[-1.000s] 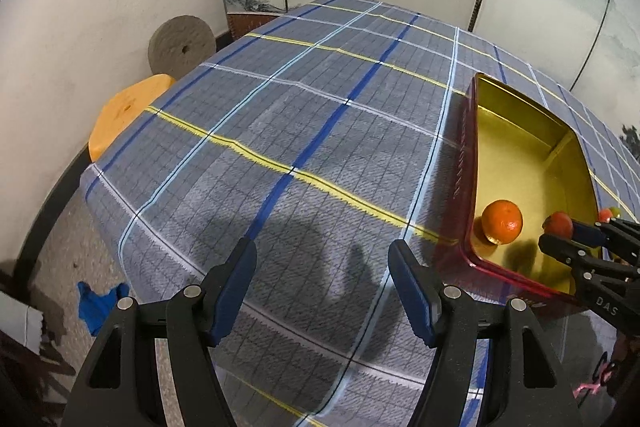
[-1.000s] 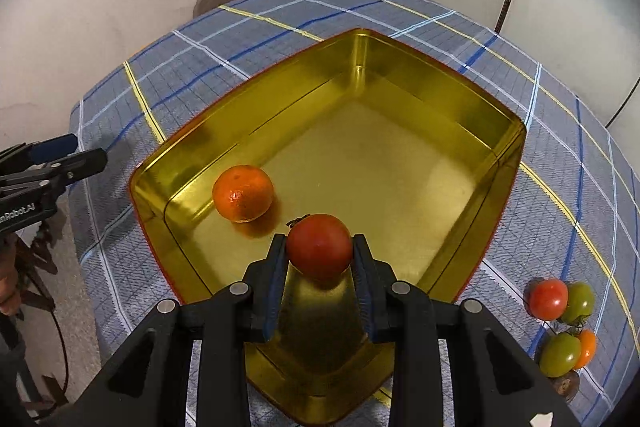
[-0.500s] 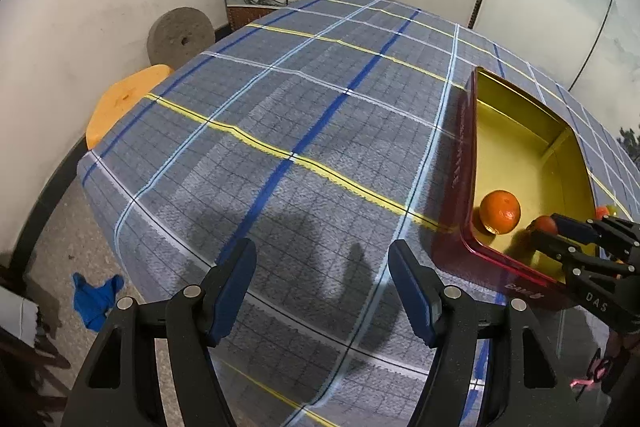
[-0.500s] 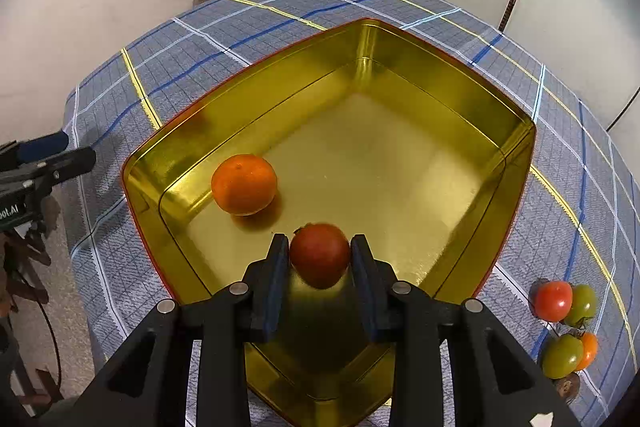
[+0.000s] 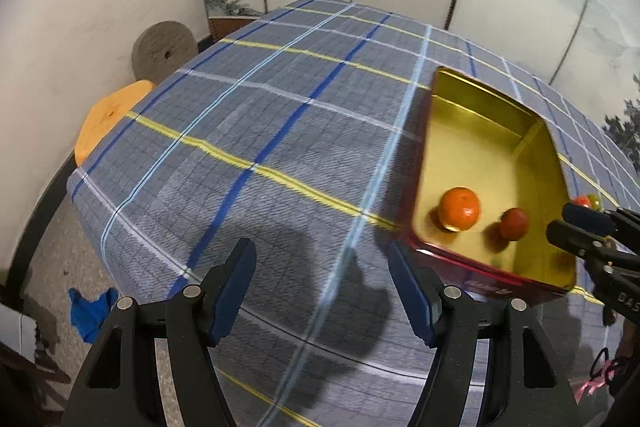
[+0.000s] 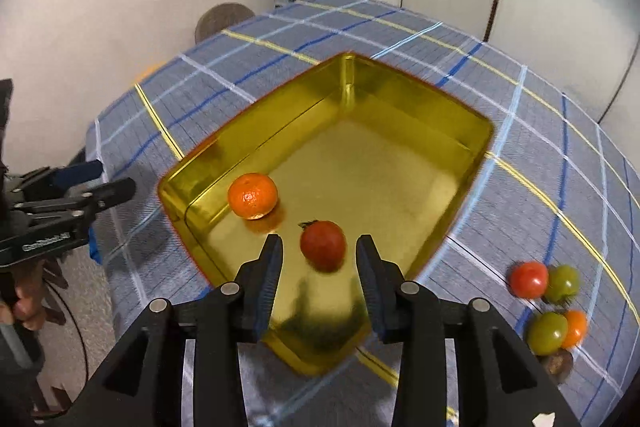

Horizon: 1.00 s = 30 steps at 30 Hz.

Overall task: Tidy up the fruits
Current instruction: 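Carry the red tomato into the tin box and open the right gripper, then move the right gripper to a wrinkled dark brown fruit and grasp it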

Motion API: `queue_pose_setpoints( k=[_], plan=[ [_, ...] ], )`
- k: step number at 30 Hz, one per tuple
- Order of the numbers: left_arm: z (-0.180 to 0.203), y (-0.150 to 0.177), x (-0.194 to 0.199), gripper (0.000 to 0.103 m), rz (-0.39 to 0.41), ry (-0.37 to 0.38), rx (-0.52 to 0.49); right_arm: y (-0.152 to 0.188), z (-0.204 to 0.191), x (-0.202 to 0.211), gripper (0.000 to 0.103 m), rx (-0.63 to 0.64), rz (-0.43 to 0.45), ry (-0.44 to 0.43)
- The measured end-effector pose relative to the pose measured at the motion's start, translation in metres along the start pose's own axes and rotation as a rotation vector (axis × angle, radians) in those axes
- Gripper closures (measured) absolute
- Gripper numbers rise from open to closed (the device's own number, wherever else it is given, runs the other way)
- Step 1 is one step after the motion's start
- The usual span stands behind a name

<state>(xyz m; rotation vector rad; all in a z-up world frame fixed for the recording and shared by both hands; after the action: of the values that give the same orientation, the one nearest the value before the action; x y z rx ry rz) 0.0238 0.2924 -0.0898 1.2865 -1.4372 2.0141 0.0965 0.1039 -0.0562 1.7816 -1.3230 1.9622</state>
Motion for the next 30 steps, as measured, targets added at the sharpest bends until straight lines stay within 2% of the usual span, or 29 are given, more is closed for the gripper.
queue_pose_setpoints(
  k=[7,16,18,23,30],
  plan=[
    [0.045,0.01,0.007,0.034,-0.006,0.067,-0.08,0.033,0.04,0.051,0.065,-0.092,0.053,0.053],
    [0.102,0.025,0.021,0.034,-0.014,0.159,-0.172,0.119,0.118,0.104,0.065,-0.254,0.029,0.202],
    [0.114,0.029,0.024,0.034,-0.018,0.177,-0.191,0.14,0.129,0.11,0.065,-0.281,0.017,0.23],
    [0.14,0.04,0.027,0.034,-0.028,0.201,-0.247,0.181,0.139,0.109,0.065,-0.347,-0.017,0.233],
    [0.176,0.054,0.033,0.034,-0.037,0.236,-0.32,0.199,0.138,0.095,0.065,-0.378,-0.033,0.212]
  ],
)
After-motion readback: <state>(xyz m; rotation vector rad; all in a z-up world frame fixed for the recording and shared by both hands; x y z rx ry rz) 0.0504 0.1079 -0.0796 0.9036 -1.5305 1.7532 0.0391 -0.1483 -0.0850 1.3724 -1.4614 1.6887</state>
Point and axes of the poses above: each gripper's, at about its wrist camera, not at the fingertips, and x roughly against the way its jaws point, z to its right, y to its underside, the point moved 9 cm from there along -x, roughly the way its jaws point, and after that the axes turned 3 degrees about x, right-handed, at the moved point
